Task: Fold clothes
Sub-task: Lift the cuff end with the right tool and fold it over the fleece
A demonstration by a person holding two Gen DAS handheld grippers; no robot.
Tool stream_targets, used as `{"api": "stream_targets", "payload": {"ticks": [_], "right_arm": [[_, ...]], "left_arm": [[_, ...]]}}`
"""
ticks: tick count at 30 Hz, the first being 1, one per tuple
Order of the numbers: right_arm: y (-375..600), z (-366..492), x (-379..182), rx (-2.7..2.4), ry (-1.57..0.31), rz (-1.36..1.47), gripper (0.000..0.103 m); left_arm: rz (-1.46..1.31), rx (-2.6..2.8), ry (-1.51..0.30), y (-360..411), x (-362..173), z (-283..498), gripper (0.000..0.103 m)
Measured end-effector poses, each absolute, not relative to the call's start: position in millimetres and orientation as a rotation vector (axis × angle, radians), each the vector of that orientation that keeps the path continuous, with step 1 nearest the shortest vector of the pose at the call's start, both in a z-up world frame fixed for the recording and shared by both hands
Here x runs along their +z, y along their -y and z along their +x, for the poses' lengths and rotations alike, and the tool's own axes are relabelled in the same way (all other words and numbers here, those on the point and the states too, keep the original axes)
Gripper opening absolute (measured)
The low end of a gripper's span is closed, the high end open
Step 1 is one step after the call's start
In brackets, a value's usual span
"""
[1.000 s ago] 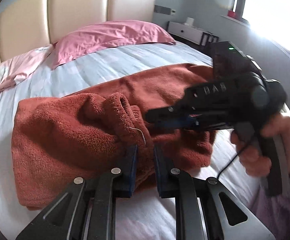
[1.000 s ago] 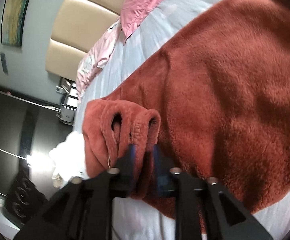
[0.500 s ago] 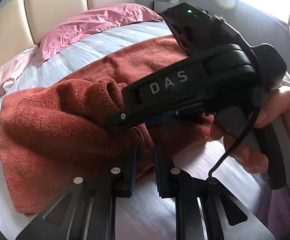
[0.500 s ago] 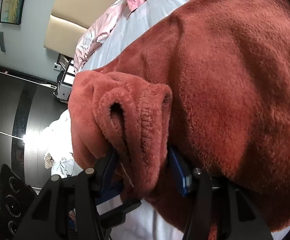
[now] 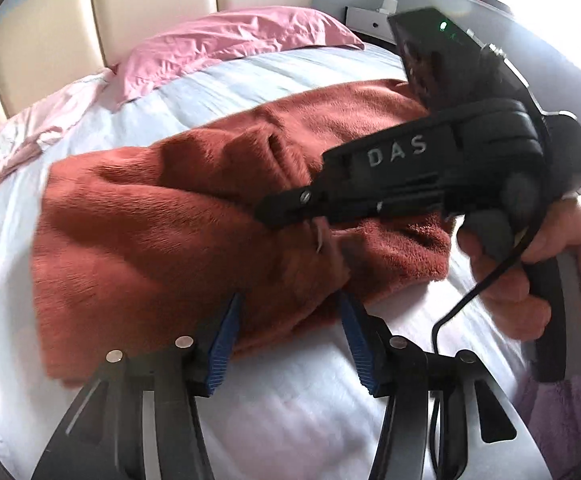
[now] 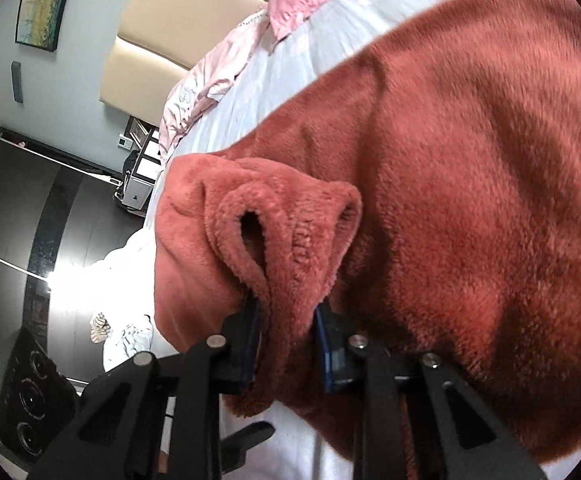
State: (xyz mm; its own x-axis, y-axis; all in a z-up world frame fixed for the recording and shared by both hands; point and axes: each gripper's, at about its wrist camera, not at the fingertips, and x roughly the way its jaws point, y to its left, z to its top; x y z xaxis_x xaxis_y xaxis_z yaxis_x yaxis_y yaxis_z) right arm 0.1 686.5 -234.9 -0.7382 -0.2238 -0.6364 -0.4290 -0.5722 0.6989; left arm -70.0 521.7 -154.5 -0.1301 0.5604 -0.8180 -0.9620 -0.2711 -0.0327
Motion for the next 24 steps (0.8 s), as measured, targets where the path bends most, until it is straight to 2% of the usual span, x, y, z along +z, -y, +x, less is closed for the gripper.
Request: {"api": "stream_targets", "payload": {"ticks": [4,8,11,18,24], "right_arm": [[-674.6,-1.2,-192.6,2.516,-1.218,-1.074,0.023],[-671.3,-4.3,-141.0,2.534,-1.072,-1.108,0.023],[-674.3,-10.2,-93.7,2.550,-0.943,-1.127,0.023],[-684.9,-7.2,14.8,2.509,-0.616,-1.194,0.023],[-712.5,26.9,42.5,2.420,-0.525,-1.220,0.023]], "left_arm": [[-0.882,1.768,-0.563,-496.4,-133.7,-84.8,0.053],[-0.867,1.864,-0.489,-471.1,-113.0,-99.5,0.064],[-0.856,1.934,-0.432,-452.4,-97.7,-110.6,0.065],[-0.902,1.931,-0.398,-440.4,-106.3,-127.0,0.066],[-0.906,1.890,-0.430,-443.6,-112.8,-121.9,0.066]]}}
